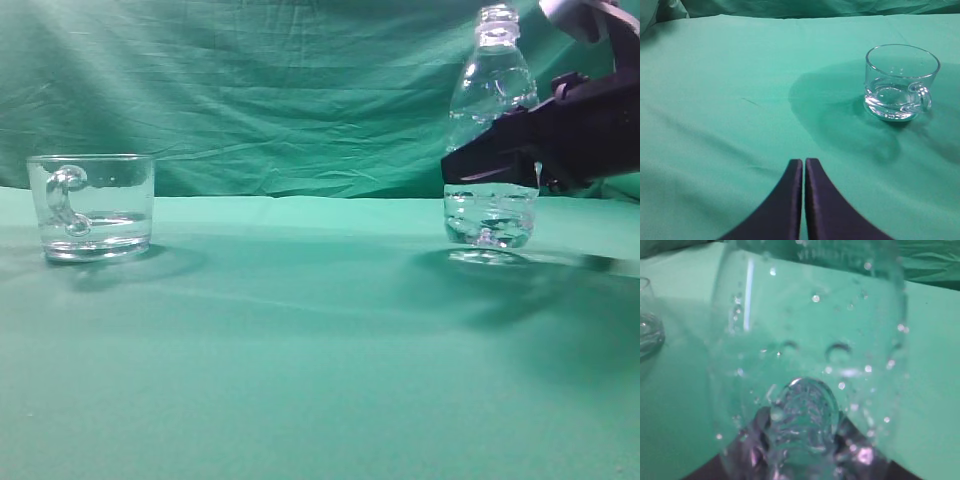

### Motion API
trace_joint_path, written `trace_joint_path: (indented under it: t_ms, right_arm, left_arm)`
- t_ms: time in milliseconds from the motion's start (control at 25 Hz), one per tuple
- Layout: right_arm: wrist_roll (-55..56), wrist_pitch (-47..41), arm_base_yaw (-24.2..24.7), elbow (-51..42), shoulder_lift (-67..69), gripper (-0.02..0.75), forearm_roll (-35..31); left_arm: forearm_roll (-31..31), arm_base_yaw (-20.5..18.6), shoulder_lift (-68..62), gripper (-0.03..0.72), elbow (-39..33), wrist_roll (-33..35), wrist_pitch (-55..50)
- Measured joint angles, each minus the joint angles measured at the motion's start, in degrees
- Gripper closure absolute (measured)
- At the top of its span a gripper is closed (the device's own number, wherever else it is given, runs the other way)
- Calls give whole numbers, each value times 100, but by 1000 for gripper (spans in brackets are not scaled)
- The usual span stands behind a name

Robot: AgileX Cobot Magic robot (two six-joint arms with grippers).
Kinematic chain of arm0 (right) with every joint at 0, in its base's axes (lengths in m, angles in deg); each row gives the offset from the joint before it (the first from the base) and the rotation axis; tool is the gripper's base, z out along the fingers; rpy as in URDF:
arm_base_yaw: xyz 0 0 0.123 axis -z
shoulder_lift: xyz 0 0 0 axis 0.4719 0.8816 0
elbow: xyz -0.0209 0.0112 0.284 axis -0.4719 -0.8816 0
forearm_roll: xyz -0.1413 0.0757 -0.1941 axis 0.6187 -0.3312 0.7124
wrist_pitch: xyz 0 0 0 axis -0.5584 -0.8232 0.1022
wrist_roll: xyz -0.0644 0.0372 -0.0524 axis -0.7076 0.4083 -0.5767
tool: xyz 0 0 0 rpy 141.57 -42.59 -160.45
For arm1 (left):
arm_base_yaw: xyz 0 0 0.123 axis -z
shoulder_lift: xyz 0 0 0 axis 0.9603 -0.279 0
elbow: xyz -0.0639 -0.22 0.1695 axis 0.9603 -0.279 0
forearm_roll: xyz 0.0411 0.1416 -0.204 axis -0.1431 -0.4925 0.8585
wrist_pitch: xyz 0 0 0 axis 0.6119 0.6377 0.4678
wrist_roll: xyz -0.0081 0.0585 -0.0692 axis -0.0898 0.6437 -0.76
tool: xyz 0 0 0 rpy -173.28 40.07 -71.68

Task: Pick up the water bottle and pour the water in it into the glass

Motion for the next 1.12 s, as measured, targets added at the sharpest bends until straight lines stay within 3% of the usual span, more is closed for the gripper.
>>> trace_joint_path:
  t_ms: [200, 600, 800, 840, 1120]
  right_arm:
    - [-13, -150, 0, 0, 0, 464, -171]
    - [380, 136, 0, 0, -34, 98, 95]
    - [571, 136, 0, 0, -500, 105, 95]
    - [584, 125, 0, 0, -680, 64, 59]
    - [1001, -280, 0, 0, -2083, 80, -34]
  left_arm:
    - [0, 0, 0, 688, 0, 0, 0]
    - [0, 0, 0, 688, 0, 0, 0]
    - [0, 0, 0, 688, 0, 0, 0]
    - [0, 0, 0, 688, 0, 0, 0]
    - [0, 0, 0, 688, 0, 0, 0]
